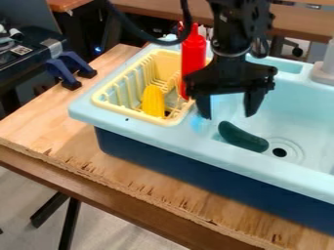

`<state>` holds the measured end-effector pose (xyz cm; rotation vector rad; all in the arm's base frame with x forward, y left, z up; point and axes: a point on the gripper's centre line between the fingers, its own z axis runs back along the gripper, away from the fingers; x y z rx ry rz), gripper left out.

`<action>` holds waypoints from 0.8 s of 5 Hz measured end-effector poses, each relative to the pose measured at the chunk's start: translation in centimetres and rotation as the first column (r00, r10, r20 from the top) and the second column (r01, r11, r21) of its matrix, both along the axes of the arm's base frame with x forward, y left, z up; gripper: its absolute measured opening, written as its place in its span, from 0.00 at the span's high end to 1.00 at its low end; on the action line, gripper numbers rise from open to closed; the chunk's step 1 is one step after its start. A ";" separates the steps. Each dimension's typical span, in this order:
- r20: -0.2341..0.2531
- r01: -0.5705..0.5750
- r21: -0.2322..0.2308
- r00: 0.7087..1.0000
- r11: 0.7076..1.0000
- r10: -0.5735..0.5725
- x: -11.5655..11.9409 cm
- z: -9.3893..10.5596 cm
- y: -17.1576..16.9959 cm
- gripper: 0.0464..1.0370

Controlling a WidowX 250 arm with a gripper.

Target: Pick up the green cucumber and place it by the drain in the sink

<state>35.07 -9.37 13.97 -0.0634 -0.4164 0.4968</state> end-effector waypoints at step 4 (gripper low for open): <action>-0.079 -0.210 -0.146 0.977 0.967 0.200 1.4 -2.4 0.1 0.04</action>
